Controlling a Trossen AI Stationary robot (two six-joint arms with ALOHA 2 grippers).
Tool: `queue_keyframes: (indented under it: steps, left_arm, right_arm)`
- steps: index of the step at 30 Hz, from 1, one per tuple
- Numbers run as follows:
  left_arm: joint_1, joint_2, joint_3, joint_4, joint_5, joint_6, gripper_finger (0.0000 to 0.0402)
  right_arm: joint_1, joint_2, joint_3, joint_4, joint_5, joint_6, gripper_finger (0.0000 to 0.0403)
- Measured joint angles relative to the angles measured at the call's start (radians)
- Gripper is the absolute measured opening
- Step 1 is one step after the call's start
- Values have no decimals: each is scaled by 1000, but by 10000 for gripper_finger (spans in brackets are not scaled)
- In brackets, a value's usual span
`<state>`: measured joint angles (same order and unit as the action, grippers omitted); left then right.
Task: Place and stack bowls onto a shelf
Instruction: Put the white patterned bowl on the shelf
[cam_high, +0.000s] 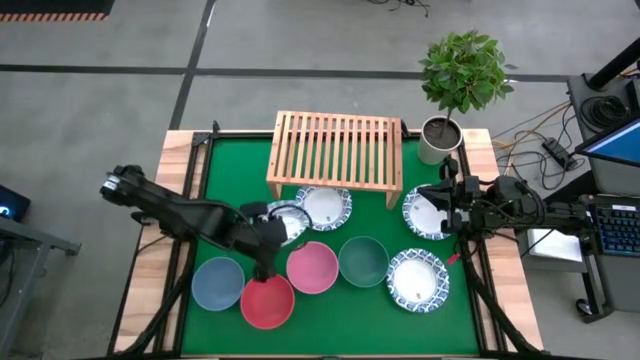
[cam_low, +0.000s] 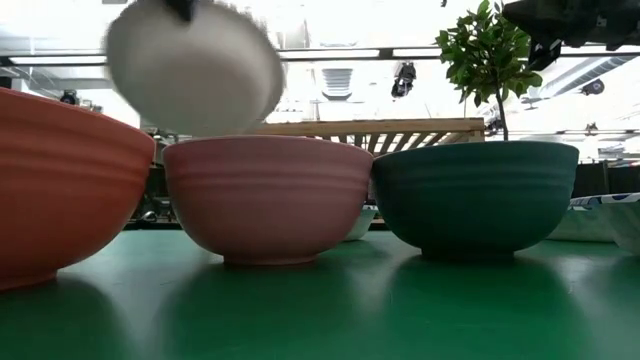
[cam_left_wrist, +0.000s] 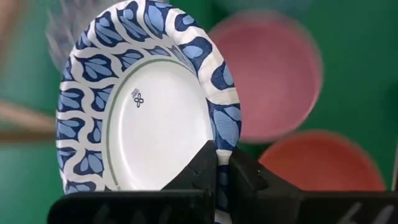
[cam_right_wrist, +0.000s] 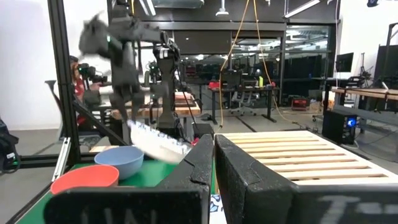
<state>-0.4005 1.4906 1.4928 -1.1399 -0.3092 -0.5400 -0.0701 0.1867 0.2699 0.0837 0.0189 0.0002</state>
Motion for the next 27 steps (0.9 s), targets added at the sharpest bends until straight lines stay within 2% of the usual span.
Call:
queue_keyframes:
  steps: [6,9,13,16,21,27]
  left_arm:
    - [50,1,183,49,-178,319,0]
    - [122,1,235,98,-204,475,0]
    - [263,2,240,163,-204,629,0]
    - [392,18,229,178,-178,681,0]
    - [565,87,227,180,-53,682,0]
    - [621,192,226,158,-30,685,0]
  right_arm:
    - [0,0,0,0,0,0,9]
    - [0,0,0,0,0,0,9]
    - [0,0,0,-1,0,0,9]
    - [0,0,0,-2,0,-1,9]
    - [0,0,0,-9,5,-1,9]
    - [0,0,0,-58,7,8,9]
